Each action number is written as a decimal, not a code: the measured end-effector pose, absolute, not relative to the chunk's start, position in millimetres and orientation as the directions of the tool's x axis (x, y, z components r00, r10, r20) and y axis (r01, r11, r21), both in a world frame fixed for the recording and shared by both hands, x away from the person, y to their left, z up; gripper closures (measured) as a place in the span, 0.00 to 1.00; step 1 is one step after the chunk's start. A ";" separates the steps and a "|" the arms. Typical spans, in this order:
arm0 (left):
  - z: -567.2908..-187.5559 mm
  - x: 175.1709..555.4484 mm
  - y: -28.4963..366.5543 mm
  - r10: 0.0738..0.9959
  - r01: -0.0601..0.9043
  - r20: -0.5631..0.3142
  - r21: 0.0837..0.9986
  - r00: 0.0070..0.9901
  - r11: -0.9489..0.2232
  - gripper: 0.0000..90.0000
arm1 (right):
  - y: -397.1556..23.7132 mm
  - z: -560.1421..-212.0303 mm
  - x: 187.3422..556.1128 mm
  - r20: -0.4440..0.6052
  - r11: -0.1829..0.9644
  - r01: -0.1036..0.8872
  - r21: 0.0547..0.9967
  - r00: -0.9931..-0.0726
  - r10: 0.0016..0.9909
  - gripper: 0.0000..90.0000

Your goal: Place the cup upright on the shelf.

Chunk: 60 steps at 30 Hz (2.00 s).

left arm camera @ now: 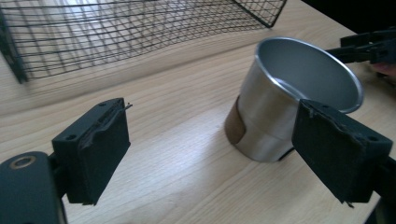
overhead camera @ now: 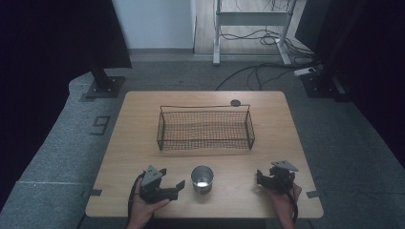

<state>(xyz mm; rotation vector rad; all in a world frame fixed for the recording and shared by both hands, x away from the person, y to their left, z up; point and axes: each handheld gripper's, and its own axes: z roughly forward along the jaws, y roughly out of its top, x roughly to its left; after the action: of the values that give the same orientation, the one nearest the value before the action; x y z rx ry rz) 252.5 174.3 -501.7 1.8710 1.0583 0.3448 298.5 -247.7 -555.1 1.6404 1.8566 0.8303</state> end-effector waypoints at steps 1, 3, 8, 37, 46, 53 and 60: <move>-501.8 252.4 173.4 0.784 0.526 -0.187 0.826 0.592 -0.201 0.13 | -247.7 -555.2 298.6 0.014 0.077 0.670 0.738 -0.130 0.991 0.15; -502.7 252.2 170.7 0.778 0.526 -0.186 0.824 0.600 -0.209 0.13 | -247.8 -555.1 298.7 0.012 0.078 0.671 0.737 -0.129 0.992 0.15; -504.3 249.8 160.5 0.757 0.517 -0.173 0.821 0.630 -0.242 0.10 | -247.7 -555.1 299.0 0.012 0.077 0.671 0.738 -0.127 0.992 0.15; -520.9 259.8 109.1 0.728 0.515 -0.140 0.795 0.672 -0.322 0.05 | -247.7 -555.2 299.3 0.012 0.076 0.670 0.738 -0.126 0.992 0.15; -523.6 266.1 91.6 0.707 0.510 -0.141 0.788 0.694 -0.344 0.03 | -247.7 -555.2 299.2 0.012 0.076 0.670 0.738 -0.127 0.992 0.15; -525.9 271.1 83.0 0.719 0.507 -0.124 0.789 0.684 -0.346 0.06 | -247.7 -555.2 299.3 0.012 0.076 0.670 0.738 -0.126 0.992 0.15; -526.3 270.7 82.2 0.732 0.493 -0.098 0.797 0.674 -0.348 0.19 | -247.7 -555.2 299.3 0.013 0.076 0.670 0.738 -0.126 0.992 0.15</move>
<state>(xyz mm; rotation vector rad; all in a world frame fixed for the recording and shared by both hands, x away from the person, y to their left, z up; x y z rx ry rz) 270.7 82.2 -526.3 2.0206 0.9458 0.3488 299.3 -247.7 -555.2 1.6410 1.8531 0.8297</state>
